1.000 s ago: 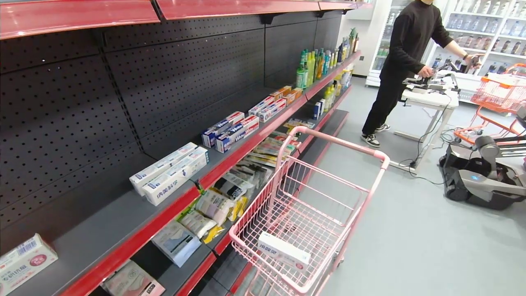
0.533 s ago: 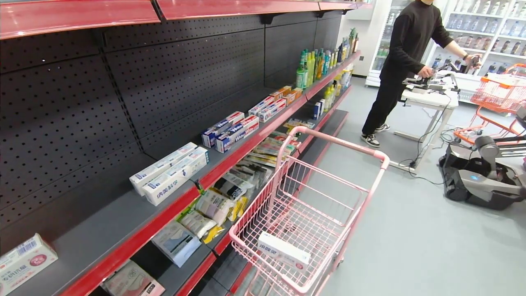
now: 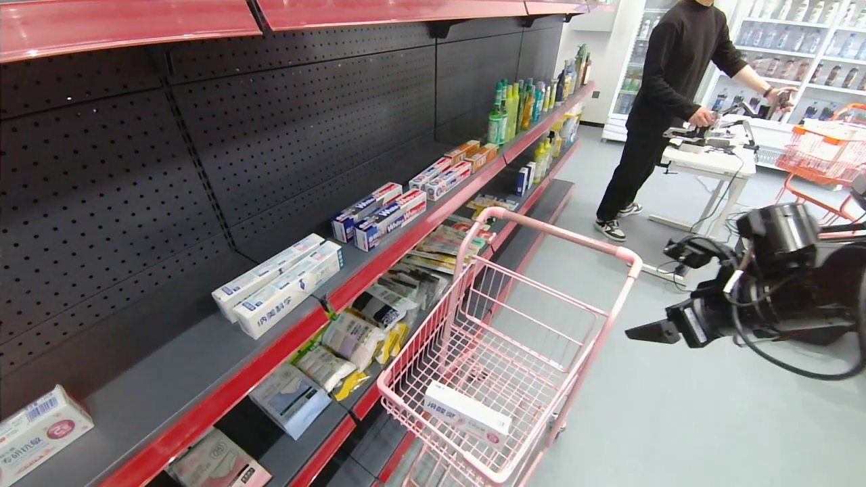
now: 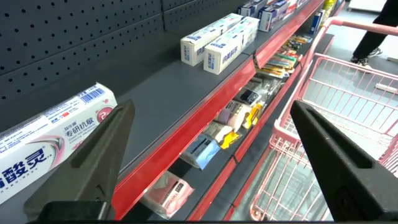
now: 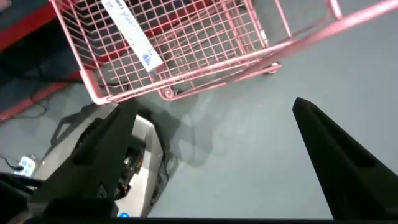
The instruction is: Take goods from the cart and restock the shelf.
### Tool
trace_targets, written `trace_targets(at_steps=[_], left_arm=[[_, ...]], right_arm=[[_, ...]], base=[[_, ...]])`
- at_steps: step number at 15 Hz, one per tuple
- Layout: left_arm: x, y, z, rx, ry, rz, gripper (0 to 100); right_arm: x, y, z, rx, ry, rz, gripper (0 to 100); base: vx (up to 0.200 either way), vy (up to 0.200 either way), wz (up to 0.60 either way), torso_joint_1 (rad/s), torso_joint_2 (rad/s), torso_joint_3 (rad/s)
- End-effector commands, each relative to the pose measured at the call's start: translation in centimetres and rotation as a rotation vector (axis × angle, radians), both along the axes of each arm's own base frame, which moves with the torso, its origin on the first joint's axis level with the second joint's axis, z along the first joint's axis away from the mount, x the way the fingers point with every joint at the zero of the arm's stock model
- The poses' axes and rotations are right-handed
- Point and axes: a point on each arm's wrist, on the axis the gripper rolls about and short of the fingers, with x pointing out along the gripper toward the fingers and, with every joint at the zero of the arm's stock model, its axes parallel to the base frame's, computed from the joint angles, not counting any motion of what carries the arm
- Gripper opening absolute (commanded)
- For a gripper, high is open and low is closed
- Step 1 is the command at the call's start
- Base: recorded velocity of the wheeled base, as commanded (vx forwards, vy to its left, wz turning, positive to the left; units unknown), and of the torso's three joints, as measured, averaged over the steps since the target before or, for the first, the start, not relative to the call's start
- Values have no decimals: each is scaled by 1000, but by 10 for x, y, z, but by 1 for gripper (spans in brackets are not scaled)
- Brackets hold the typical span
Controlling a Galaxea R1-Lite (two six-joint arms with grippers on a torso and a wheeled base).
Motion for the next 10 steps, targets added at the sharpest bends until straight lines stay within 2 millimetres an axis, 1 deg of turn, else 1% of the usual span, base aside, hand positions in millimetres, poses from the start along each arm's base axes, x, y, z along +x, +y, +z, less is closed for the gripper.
trace_targets(at_steps=[1, 2, 3, 4, 5, 7, 8, 9, 10], left_arm=[[0, 0, 0, 0, 1, 1, 100], [0, 0, 0, 0, 1, 1, 100], [0, 0, 0, 0, 1, 1, 100], [0, 0, 0, 0, 1, 1, 100], [0, 0, 0, 0, 1, 1, 100], [0, 0, 0, 0, 1, 1, 100], [0, 0, 0, 0, 1, 1, 100], [0, 0, 0, 0, 1, 1, 100], [0, 0, 0, 0, 1, 1, 100]], right_arm=[[56, 25, -72, -38, 120, 134, 100], [64, 34, -79, -53, 123, 155, 100], [67, 39, -81, -56, 124, 169, 100], [71, 50, -83, -57, 117, 194, 100], [77, 63, -89, -59, 121, 223, 100], [83, 81, -98, -70, 121, 254, 100], [89, 94, -105, -80, 121, 276, 100], [92, 100, -109, -77, 121, 283, 100], [97, 111, -114, -68, 122, 288, 100]], base=[[0, 0, 0, 0, 0, 0], [0, 0, 0, 0, 0, 0], [0, 0, 0, 0, 0, 0], [0, 0, 0, 0, 0, 0], [0, 0, 0, 0, 0, 0], [0, 0, 0, 0, 0, 0], [0, 0, 0, 0, 0, 0], [0, 0, 0, 0, 0, 0], [0, 0, 0, 0, 0, 0]])
